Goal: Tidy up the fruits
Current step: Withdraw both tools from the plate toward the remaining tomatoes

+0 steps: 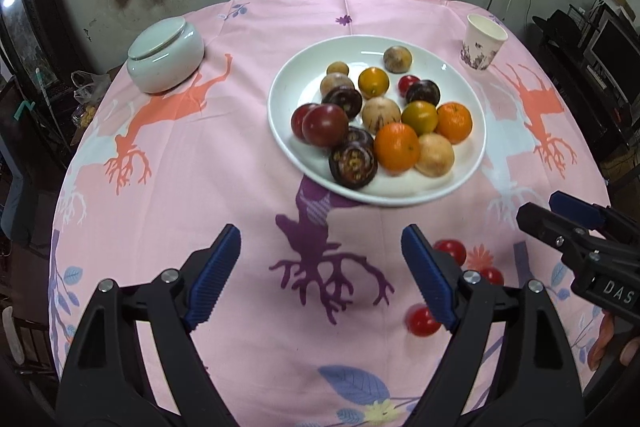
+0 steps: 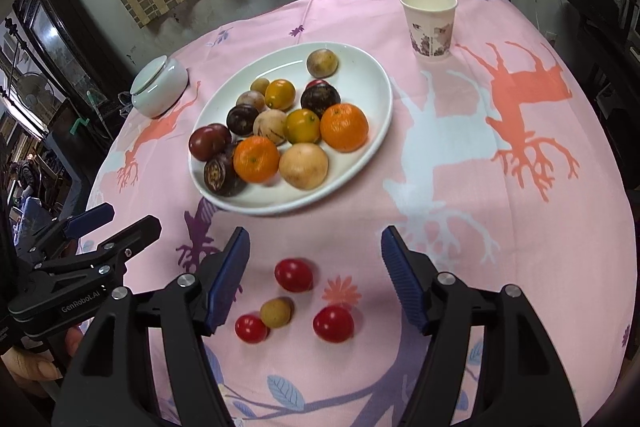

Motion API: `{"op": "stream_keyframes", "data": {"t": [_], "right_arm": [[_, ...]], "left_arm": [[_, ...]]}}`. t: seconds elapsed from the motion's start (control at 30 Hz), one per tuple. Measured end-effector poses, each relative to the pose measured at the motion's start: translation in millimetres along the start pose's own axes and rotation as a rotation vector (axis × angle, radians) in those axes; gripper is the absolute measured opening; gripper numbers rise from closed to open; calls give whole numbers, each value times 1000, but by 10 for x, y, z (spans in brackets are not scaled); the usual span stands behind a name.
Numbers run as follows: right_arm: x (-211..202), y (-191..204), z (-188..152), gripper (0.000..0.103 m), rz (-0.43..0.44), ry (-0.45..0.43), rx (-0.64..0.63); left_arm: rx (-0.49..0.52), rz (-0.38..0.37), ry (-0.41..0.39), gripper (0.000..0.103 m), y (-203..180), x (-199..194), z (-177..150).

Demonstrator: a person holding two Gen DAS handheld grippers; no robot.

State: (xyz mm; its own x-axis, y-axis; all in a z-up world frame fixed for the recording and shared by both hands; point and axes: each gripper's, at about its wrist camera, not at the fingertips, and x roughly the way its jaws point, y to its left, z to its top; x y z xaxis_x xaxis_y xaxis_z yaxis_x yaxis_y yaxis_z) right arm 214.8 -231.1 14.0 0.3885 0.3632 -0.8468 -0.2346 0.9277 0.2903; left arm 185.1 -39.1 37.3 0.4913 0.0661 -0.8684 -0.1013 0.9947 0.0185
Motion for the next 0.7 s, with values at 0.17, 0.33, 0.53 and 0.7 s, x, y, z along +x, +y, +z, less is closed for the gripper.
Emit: {"op": "stream_keyframes", "data": {"t": [0.17,0.33,0.53,0.7], "right_arm": [[-64,14,-126,69,-2,5,1],[-125,21,-254,76,-12,8,-2],[-143,-66,-432,76,-28,30,5],[-170,-168,-585,76,-47,52,0]], "left_arm": [[-6,-4,13,84,8,-62,-147],[-7,-5,23,86,-11,-116,-276],[-13,-11,57,87,-48,-95,-454],[3,-36,79,87,-176,-41,-621]]}}
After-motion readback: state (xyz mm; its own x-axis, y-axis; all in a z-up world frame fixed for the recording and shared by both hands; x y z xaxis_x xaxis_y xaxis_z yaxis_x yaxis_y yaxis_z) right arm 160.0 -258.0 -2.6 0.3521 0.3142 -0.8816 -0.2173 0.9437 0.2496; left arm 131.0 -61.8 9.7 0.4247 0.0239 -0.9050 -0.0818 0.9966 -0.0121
